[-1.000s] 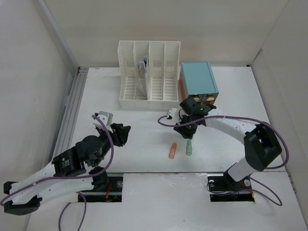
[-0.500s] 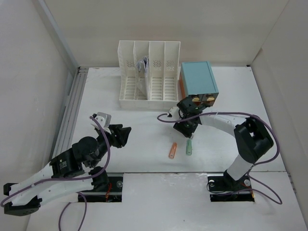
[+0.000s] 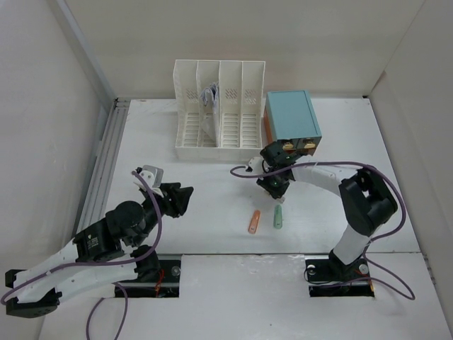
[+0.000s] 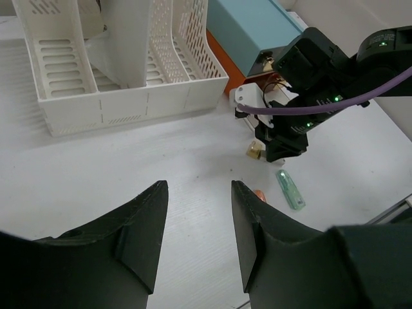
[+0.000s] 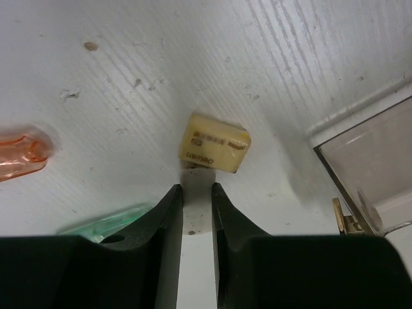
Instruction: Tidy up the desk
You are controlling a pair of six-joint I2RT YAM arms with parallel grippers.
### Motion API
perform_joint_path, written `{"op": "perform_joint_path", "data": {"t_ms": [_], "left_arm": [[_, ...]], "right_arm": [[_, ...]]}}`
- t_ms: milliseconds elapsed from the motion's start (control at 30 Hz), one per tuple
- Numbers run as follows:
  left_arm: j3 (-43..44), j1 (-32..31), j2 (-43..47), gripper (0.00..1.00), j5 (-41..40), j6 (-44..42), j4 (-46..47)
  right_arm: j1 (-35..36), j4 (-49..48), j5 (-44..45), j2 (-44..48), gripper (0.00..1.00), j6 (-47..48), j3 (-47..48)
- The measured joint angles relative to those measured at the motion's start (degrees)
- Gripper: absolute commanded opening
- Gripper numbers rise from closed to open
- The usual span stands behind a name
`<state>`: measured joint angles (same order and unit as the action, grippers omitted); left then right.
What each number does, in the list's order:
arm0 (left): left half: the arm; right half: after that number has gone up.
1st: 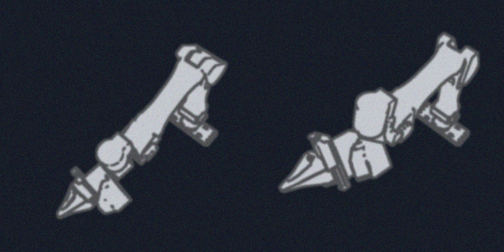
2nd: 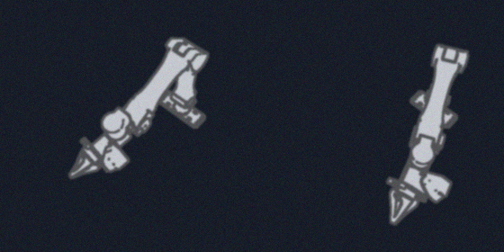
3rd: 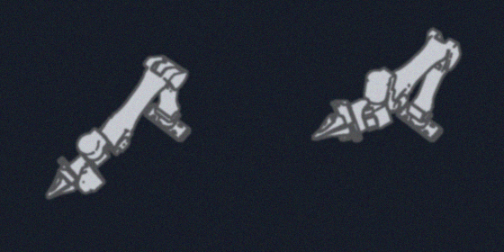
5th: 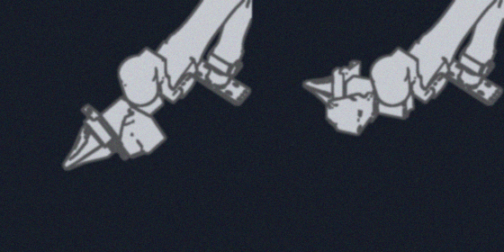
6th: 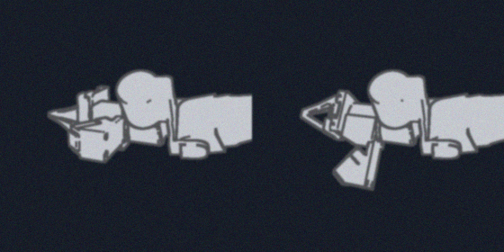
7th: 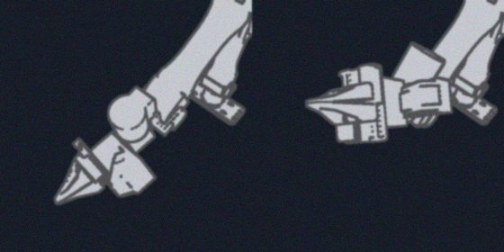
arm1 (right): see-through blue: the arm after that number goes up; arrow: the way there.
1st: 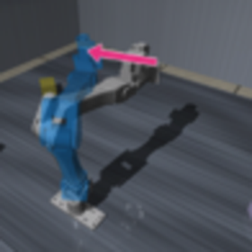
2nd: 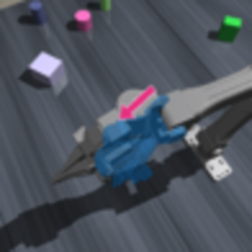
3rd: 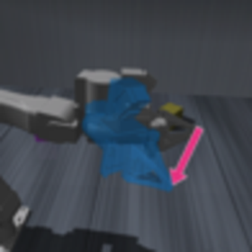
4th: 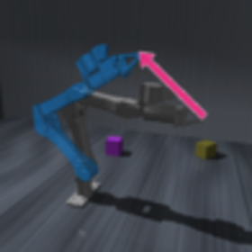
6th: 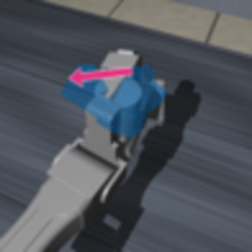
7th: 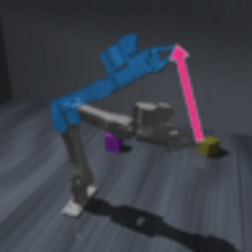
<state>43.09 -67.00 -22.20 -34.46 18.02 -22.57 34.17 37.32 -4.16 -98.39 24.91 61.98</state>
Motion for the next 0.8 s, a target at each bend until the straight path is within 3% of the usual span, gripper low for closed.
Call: {"op": "perform_joint_path", "data": {"t_ms": [167,300,367,433,533,667,800], "left_arm": [[-0.11,0.11,-0.46,0.41,2.14,-0.63,1.09],[-0.04,0.68,-5.79,0.35,5.42,0.55,3.96],[0.02,0.74,-10.91,0.35,7.37,2.91,5.73],[0.07,0.74,-17.94,0.43,9.84,5.42,8.37],[0.17,0.74,-29.90,0.46,12.33,8.70,14.05],[0.20,0.76,-44.65,0.50,13.99,9.97,20.76],[1.16,1.75,-53.79,0.56,15.45,9.14,27.45]], "right_arm": [[-0.26,1.05,-5.86,3.82,0.08,2.40,0.22],[-1.75,2.67,-9.73,10.49,0.08,3.89,3.45],[-3.56,2.47,-11.15,13.40,0.08,4.24,5.95],[-5.55,1.86,-11.17,15.96,0.08,4.15,7.45],[-8.26,0.50,-8.83,18.18,0.08,3.54,8.57],[-11.34,-0.76,-6.38,16.37,0.08,2.91,8.79],[-12.09,-1.33,-3.65,12.68,0.09,2.47,8.79]]}}
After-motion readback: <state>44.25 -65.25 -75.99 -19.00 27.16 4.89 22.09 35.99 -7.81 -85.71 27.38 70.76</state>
